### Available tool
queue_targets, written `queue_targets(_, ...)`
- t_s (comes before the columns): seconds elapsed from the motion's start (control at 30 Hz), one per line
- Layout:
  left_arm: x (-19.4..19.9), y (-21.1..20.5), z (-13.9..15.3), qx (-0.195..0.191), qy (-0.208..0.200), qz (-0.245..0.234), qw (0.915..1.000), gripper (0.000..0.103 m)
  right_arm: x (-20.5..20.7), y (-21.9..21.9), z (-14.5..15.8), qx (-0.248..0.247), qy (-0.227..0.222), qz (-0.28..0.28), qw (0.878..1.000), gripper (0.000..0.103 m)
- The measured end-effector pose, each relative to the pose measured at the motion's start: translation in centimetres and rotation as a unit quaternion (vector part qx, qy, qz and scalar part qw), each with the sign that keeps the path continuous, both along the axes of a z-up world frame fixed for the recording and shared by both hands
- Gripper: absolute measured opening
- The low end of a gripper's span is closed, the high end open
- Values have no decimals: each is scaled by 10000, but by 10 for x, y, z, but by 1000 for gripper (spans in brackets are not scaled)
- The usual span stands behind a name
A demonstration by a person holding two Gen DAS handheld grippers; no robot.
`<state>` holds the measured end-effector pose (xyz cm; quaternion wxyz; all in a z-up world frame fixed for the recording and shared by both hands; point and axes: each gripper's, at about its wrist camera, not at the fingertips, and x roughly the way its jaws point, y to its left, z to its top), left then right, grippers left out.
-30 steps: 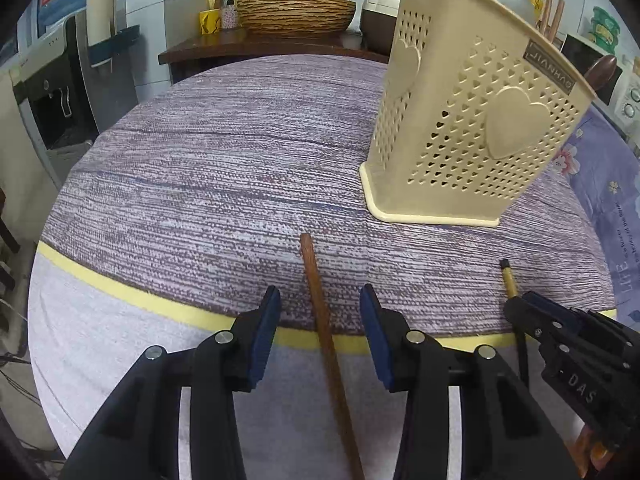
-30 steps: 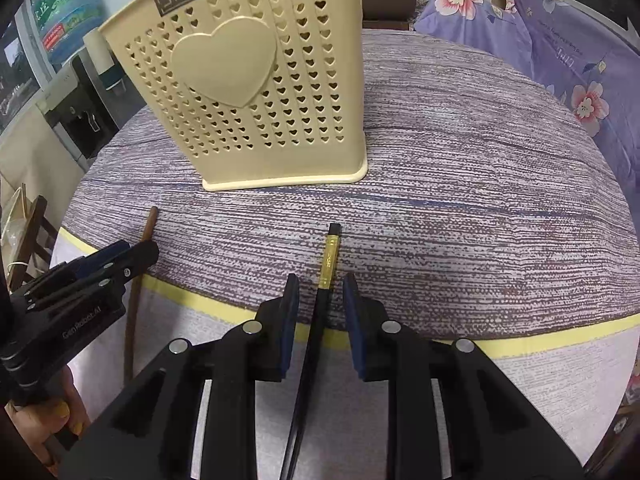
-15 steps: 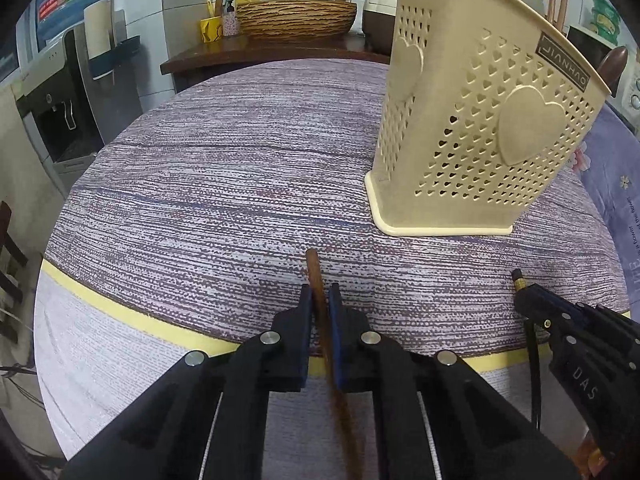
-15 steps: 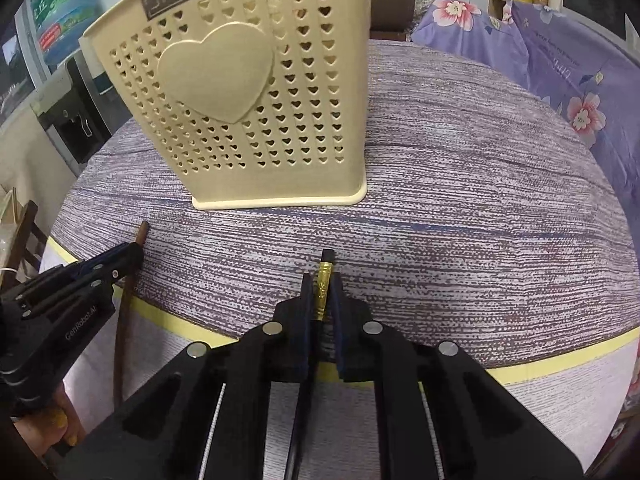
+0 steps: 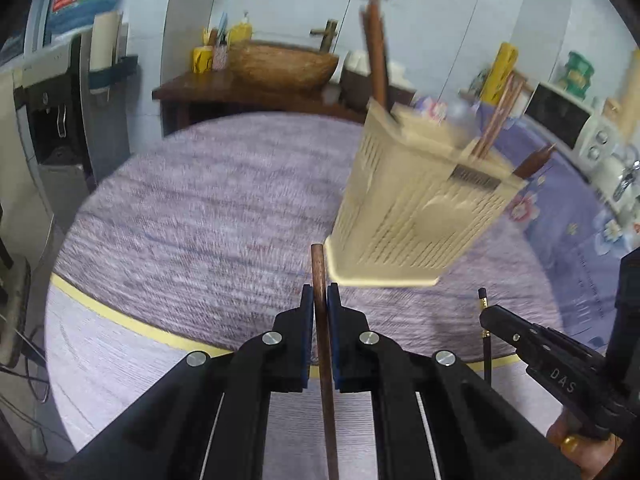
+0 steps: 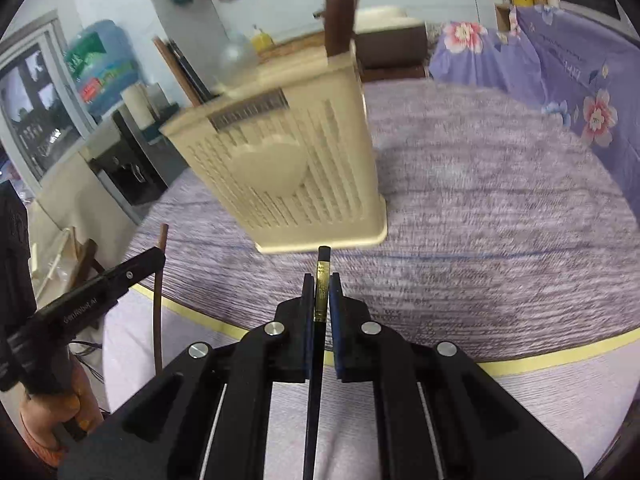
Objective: Organize utensils
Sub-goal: 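Carry both chopsticks over the cream holder and lower them in, then open both grippers to release the chopsticks into the holder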
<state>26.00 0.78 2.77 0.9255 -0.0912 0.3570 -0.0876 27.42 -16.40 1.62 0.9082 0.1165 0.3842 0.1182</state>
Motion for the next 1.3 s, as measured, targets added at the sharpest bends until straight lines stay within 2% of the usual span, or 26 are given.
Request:
queue_targets(0.17, -27, 4, 53, -134, -690, -55, 9975, 8, -33, -19, 51, 114, -707, -69, 9974, 8)
queue_targets(0.3, -36, 7, 77, -128, -1066, -6, 9942, 8, -52, -32, 80, 99, -1157, -129, 9932, 8)
queue_targets(0.43, -32, 8, 83, -118, -1126, 1, 9936, 8, -56, -35, 92, 108, -1339, -158, 9908, 8)
queue_targets(0.87, -38, 13, 88, -207, -1197, -108, 9925, 8, -64, -35, 99, 93, -1374, -4, 9905, 8)
queue_targets(1.03, -38, 14, 102, -227, -1316, -200, 9908, 8, -62, -34, 111, 129, -1449, 122, 9893, 8)
queue_targets(1.17, -34, 11, 136, -292, -1524, -413, 9870, 8, -51, -29, 144, 204, -1639, 321, 9857, 8)
queue_targets(1.3, -30, 8, 193, -319, -1942, -530, 9790, 8, -35, -20, 201, 125, -2023, 501, 9780, 8)
